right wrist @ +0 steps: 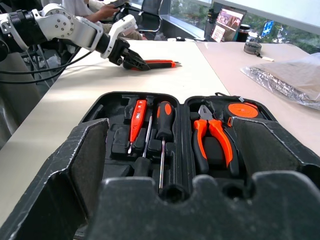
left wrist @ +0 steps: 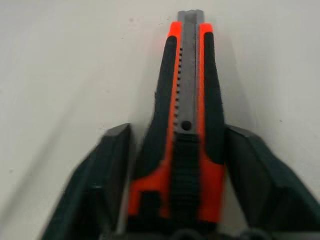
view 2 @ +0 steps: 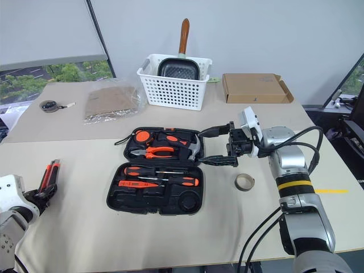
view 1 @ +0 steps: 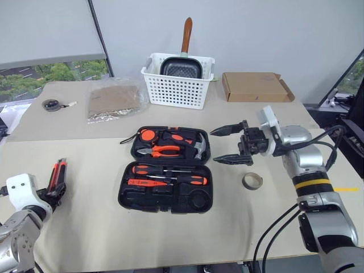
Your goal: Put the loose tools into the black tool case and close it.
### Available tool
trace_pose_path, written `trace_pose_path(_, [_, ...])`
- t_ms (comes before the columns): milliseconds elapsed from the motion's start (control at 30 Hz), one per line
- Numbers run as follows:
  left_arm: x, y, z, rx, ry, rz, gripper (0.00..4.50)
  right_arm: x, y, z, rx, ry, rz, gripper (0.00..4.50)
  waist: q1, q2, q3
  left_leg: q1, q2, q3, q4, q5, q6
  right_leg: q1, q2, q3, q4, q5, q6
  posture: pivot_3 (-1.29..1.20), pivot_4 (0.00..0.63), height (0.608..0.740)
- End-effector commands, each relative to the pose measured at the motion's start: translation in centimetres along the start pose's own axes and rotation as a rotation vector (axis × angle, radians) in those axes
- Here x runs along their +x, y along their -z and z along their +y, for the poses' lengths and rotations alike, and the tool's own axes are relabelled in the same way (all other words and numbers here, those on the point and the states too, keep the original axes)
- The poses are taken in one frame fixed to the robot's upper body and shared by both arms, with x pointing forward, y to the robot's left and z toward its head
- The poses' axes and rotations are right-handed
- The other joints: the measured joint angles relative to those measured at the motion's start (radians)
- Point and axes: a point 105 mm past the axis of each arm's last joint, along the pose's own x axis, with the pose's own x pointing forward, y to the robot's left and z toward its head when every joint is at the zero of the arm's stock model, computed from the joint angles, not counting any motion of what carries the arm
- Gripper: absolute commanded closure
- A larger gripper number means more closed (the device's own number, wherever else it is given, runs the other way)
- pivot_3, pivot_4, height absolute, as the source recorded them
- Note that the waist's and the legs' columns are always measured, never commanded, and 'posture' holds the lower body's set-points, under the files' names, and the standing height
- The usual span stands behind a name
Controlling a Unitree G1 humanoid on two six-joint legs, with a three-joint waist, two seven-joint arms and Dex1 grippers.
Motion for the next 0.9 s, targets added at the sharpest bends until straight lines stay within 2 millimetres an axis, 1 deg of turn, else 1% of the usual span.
trace_pose_path(33, [0.1,-0.6,0.4,-0.013,-0.007,-0.026,2.70,-0.5,-1.6,0.3,-0.079,-0.041,-0.018,0.00,0.000,0.000,0.000,0.000,0.000,0.000,0.000,0.000,0.000,0.000,0.000,0.000,0.000,0.000,0.000,0.00,0.150,0.700])
trace_pose_path(67, [0.1,-0.9,0.4,-0.007,-0.005,-0.043,2.70,-0.5,-1.6,0.3,-0.079,-0.041,-0.018,0.00,0.001,0.000,0.000,0.000,0.000,0.000,0.000,-0.001,-0.002,0.000,0.000,0.000,0.000,0.000,0.000,0.00,0.150,0.700])
trace_pose_path(100, [0.1,-1.8,0.0,0.008,0.019,-0.091,2.70,-0.5,-1.6,0.3,-0.080,-0.040,-0.018,0.00,0.001,0.000,0.000,0.000,0.000,0.000,0.000,-0.003,-0.005,0.000,0.000,0.000,0.000,0.000,0.000,0.00,0.150,0.700])
trace_pose_path(167, [-0.1,-4.2,-1.4,0.027,0.113,-0.215,2.70,-0.6,-1.7,0.3,-0.081,-0.036,-0.019,0.00,0.000,-0.001,0.000,0.000,0.000,0.000,0.000,-0.003,-0.006,0.000,0.000,0.000,0.000,0.000,0.000,0.00,0.150,0.700])
trace_pose_path(200, [-0.5,-5.8,-2.7,0.046,0.195,-0.297,2.70,-0.7,-1.7,0.3,-0.081,-0.034,-0.019,0.00,0.001,-0.002,0.001,-0.001,0.000,0.000,0.000,-0.003,-0.006,-0.001,0.000,-0.001,0.000,0.000,0.000,0.00,0.150,0.700])
trace_pose_path(267, [-1.5,-7.7,-5.5,0.140,0.379,-0.392,2.70,-0.8,-1.7,0.3,-0.081,-0.027,-0.021,0.00,0.003,-0.003,0.001,-0.002,0.000,-0.001,0.000,-0.002,-0.007,-0.001,0.000,-0.001,0.000,0.000,-0.001,0.00,0.150,0.700])
trace_pose_path(367, [-3.3,-8.8,-9.6,0.327,0.653,-0.457,2.70,-1.1,-1.7,0.3,-0.078,-0.016,-0.020,0.00,0.002,-0.003,0.001,-0.002,0.000,0.000,0.000,-0.003,-0.008,-0.001,0.000,-0.001,-0.001,0.001,-0.001,0.00,0.150,0.700])
trace_pose_path(433, [-4.7,-8.6,-12.5,0.414,0.865,-0.455,2.70,-1.3,-1.6,0.4,-0.074,-0.011,-0.018,0.00,0.001,-0.003,0.001,-0.002,0.000,0.001,0.000,-0.003,-0.008,-0.001,0.000,-0.001,-0.002,0.001,-0.001,0.00,0.150,0.700])
trace_pose_path(500, [-5.9,-7.8,-14.5,0.529,1.053,-0.423,2.70,-1.4,-1.5,0.5,-0.072,-0.007,-0.017,0.00,-0.001,-0.002,0.001,-0.002,0.000,0.002,0.000,-0.001,-0.009,-0.001,0.000,-0.001,-0.002,0.000,-0.001,0.00,0.150,0.700])
trace_pose_path(567, [-7.1,-6.9,-16.1,0.643,1.232,-0.377,2.70,-1.5,-1.5,0.6,-0.069,-0.001,-0.015,0.00,-0.001,-0.002,0.001,-0.002,0.000,0.003,-0.001,0.001,-0.006,-0.001,0.001,-0.001,-0.002,0.000,-0.001,0.00,0.150,0.700])
trace_pose_path(600, [-7.8,-6.2,-17.1,0.729,1.339,-0.350,2.70,-1.7,-1.4,0.8,-0.067,0.005,-0.014,0.00,-0.001,-0.002,0.001,-0.002,0.000,0.003,-0.001,0.002,-0.004,-0.001,0.002,-0.001,-0.002,0.000,-0.001,0.00,0.150,0.700])
trace_pose_path(700, [-8.9,-4.4,-18.1,0.919,1.538,-0.269,2.70,-2.2,-1.3,1.2,-0.059,0.018,-0.008,0.00,-0.001,-0.002,0.001,-0.003,0.000,0.004,-0.002,0.002,-0.004,-0.003,0.002,-0.001,-0.002,-0.001,0.001,0.00,0.150,0.700])
trace_pose_path(833, [-9.2,-2.3,-18.4,1.096,1.719,-0.179,2.70,-2.9,-0.9,2.3,-0.043,0.039,0.009,0.00,-0.001,-0.001,0.001,-0.002,0.000,0.005,-0.003,0.001,-0.002,-0.002,0.003,0.000,-0.002,-0.004,0.004,0.00,0.150,0.700])
trace_pose_path(900, [-9.0,-1.6,-18.4,1.158,1.764,-0.144,2.70,-3.1,-0.8,2.8,-0.033,0.048,0.015,0.00,-0.001,-0.001,0.002,-0.002,0.000,0.005,-0.003,0.000,0.000,-0.002,0.003,0.000,-0.002,-0.004,0.005,0.00,0.150,0.700])
